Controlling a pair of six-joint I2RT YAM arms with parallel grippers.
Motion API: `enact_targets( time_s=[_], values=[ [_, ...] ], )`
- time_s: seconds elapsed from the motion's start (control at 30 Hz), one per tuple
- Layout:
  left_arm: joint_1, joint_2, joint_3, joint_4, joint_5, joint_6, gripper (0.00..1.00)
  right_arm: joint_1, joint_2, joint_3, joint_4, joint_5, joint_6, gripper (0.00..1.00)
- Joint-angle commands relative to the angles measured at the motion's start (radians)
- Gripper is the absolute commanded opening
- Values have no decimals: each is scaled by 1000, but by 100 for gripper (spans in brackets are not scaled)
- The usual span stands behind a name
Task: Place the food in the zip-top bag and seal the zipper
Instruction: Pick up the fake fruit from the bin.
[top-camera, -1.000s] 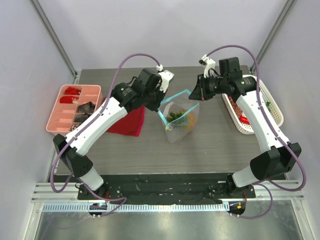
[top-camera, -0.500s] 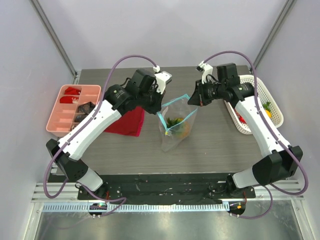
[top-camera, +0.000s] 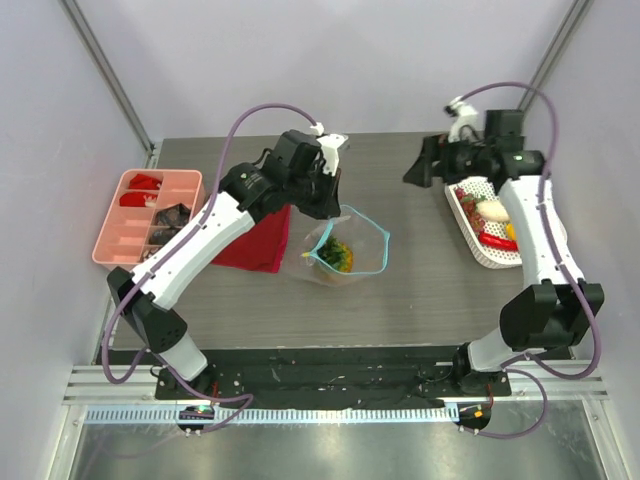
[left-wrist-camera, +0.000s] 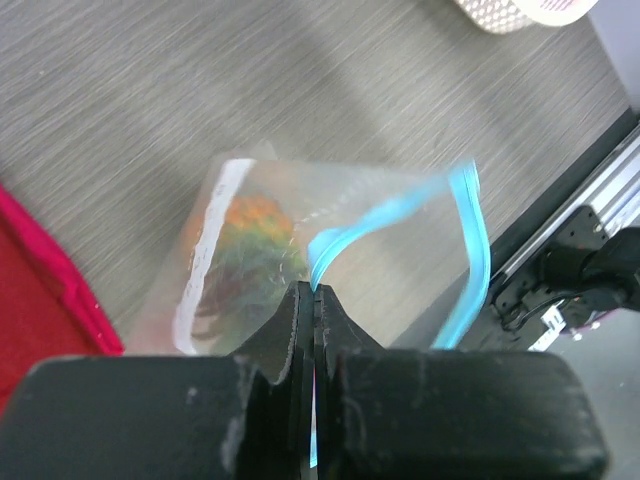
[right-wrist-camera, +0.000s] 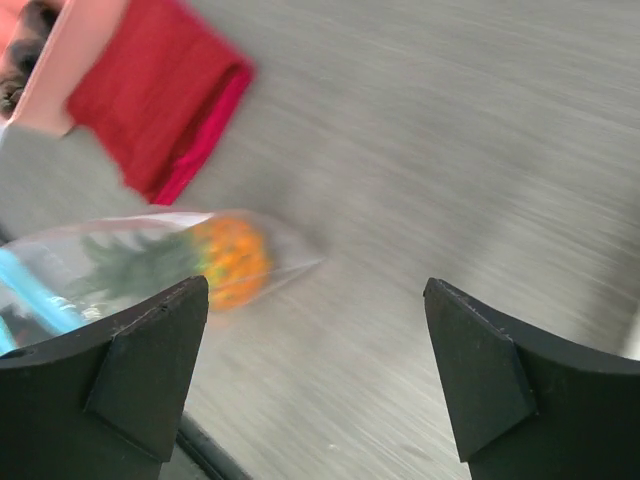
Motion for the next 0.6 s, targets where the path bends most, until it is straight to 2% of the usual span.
enact_targets(
  time_s=[0.0, 0.1, 0.17, 0.27, 0.57],
  values=[
    [2, 11, 57, 70, 27, -44, 0, -170, -31, 140, -172, 31, -178, 94],
    [2, 12, 54, 87, 6, -47, 0, -285, 19, 179, -330, 108, -307, 94],
    [2, 12, 53, 95, -8, -54, 0, -364, 65, 195, -379, 137, -396, 92],
    [10, 3, 47, 104, -23, -60, 0, -415, 134, 211, -442, 234, -478, 88],
    [130, 0, 53, 86, -14, -128, 0, -442, 251, 220, -454, 549, -657, 86]
  ],
)
